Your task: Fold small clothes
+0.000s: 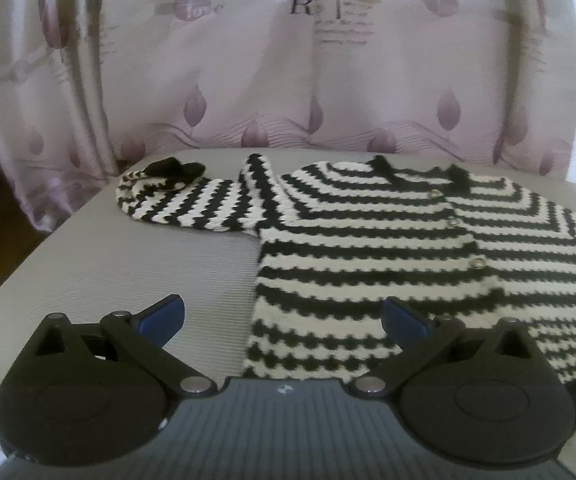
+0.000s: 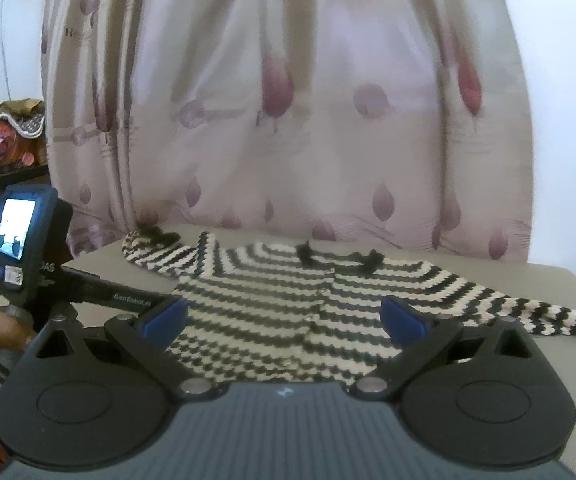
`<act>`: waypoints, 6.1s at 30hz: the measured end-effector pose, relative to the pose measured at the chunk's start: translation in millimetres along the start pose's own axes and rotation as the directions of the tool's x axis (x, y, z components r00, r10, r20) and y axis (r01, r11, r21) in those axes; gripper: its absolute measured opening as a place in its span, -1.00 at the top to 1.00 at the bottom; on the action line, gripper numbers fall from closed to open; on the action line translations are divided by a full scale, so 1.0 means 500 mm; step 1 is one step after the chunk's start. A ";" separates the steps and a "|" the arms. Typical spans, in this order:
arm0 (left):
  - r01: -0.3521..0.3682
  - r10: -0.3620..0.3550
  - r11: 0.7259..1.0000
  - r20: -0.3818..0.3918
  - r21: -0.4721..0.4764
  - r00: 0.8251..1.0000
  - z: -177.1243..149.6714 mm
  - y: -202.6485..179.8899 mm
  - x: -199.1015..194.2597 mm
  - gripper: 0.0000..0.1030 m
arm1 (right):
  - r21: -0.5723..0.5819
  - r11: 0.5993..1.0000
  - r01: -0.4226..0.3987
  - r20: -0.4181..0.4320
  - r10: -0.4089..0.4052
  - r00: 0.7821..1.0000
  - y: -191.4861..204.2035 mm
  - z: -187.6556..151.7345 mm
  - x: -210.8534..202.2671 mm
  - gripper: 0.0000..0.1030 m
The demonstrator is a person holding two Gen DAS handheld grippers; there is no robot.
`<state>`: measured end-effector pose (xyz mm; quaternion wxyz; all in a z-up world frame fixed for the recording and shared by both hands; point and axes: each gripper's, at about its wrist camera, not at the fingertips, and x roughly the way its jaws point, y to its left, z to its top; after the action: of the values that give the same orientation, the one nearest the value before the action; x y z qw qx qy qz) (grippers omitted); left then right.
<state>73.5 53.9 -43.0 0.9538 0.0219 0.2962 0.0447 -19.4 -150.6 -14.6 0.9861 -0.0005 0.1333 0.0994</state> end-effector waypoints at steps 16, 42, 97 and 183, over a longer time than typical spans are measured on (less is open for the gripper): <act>-0.003 0.003 1.000 -0.007 0.001 1.000 -0.009 0.020 0.041 -1.00 | 0.047 0.996 0.072 -0.043 -0.070 0.997 -0.002 -0.014 0.046 -1.00; -0.049 0.048 0.997 0.027 0.066 0.999 0.014 0.041 0.077 -1.00 | 0.047 0.996 0.080 -0.091 -0.076 0.993 -0.003 -0.028 0.071 -1.00; -0.294 0.293 0.852 -0.071 -0.432 0.953 0.133 0.575 0.089 0.74 | 0.114 0.989 0.097 -0.263 -0.064 0.963 -0.036 -0.100 0.174 -1.00; -0.152 0.134 0.948 -0.083 -0.278 0.988 -0.006 0.152 0.178 -1.00 | 0.726 0.677 0.125 -0.113 -0.061 0.992 -1.026 -0.074 -0.012 0.78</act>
<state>139.1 138.3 -90.3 0.9316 -0.0951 0.3141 0.1565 65.9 -655.8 -61.6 0.9019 0.3822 0.2007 -0.0125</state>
